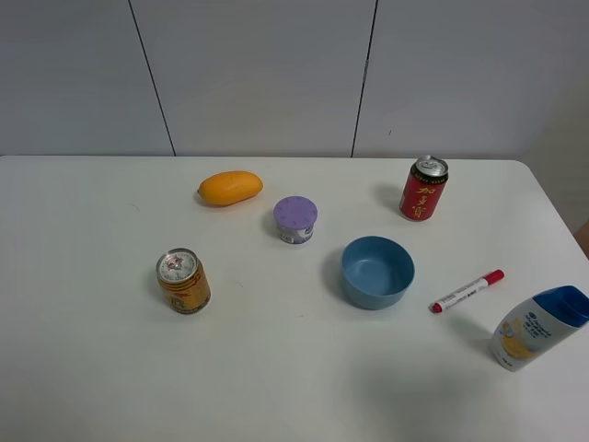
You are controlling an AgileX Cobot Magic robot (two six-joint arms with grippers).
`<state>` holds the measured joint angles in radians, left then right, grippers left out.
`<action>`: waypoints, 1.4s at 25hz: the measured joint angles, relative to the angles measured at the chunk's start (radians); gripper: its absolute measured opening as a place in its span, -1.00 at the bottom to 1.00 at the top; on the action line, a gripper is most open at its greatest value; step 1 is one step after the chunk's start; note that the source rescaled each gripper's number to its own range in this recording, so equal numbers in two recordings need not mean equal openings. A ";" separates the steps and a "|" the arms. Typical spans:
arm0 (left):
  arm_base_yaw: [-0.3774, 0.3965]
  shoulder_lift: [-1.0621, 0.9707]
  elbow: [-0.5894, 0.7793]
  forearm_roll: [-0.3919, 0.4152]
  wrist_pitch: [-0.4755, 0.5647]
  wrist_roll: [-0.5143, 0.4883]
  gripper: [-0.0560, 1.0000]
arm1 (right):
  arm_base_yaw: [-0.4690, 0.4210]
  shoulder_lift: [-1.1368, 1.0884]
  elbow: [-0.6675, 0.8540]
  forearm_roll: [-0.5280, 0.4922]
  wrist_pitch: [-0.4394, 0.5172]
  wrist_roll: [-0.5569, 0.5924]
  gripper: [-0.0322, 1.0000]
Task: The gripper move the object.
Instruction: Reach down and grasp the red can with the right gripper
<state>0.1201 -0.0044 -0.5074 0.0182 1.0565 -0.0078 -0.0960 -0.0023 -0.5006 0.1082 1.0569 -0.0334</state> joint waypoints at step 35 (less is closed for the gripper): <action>0.000 0.000 0.000 0.000 0.000 -0.001 1.00 | 0.000 0.329 -0.320 0.026 -0.079 -0.082 0.54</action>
<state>0.1201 -0.0044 -0.5074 0.0182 1.0565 -0.0086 -0.0960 0.3266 -0.8210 0.1345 0.9781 -0.1157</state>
